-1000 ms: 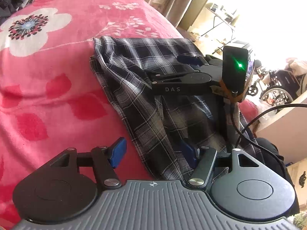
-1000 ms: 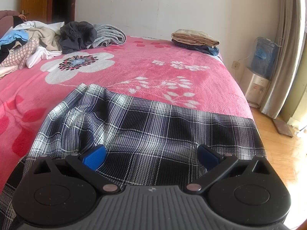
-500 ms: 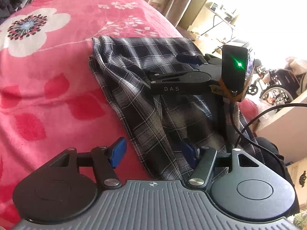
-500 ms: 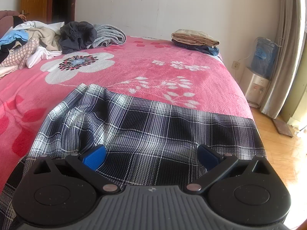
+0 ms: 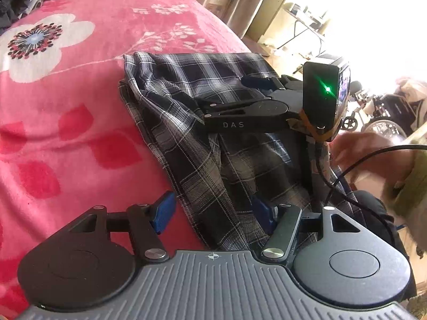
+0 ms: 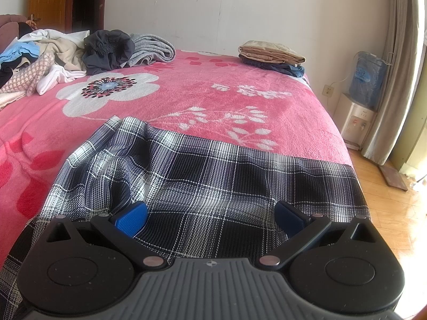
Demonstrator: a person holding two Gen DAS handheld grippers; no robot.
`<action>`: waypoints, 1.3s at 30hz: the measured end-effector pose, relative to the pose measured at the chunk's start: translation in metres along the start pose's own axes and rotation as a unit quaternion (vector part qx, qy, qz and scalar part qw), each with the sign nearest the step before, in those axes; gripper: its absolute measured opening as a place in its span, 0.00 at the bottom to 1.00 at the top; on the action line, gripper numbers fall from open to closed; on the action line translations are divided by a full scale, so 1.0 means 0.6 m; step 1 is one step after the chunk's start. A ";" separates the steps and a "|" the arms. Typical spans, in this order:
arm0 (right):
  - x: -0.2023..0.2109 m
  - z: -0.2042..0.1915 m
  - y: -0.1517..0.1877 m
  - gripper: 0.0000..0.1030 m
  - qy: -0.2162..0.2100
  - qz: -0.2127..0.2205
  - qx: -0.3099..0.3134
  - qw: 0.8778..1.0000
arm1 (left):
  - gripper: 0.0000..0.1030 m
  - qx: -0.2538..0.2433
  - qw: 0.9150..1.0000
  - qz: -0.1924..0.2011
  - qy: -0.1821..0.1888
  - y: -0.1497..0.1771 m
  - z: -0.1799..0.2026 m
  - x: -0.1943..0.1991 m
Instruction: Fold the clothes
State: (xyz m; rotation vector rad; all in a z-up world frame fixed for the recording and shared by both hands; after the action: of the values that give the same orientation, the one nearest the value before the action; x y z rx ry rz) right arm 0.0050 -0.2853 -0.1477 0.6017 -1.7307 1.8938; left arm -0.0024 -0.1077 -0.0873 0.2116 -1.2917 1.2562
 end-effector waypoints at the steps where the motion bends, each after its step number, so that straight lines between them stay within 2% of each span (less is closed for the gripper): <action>1: 0.000 0.000 0.000 1.00 0.000 0.000 0.000 1.000 | 0.61 0.002 1.000 -0.001 -0.002 0.000 -0.001 0.000; 17: -0.001 0.000 0.000 1.00 -0.001 0.001 -0.002 1.000 | 0.62 0.030 0.998 0.005 -0.051 -0.003 -0.013 0.017; 31: -0.001 0.000 0.000 1.00 0.000 0.004 -0.001 1.000 | 0.62 0.100 0.991 0.004 -0.091 0.000 -0.059 0.027; 39: 0.007 -0.002 -0.013 1.00 0.004 -0.002 -0.005 1.000 | 0.64 0.110 0.987 0.033 -0.109 -0.024 -0.054 0.040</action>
State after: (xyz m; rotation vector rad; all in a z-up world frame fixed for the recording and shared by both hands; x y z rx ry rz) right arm 0.0067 -0.2834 -0.1394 0.5932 -1.7316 1.8819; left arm 0.0224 -0.0761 -0.0725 0.4787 -1.3527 1.4643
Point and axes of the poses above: each gripper's, at about its wrist camera, not at the fingertips, and x roughly against the way its jaws point, z to its right, y to its underside, the point moved 2 cm from there along -x, roughly the way its jaws point, and after that the axes turned 1 degree about -z, right-handed, at the moved point
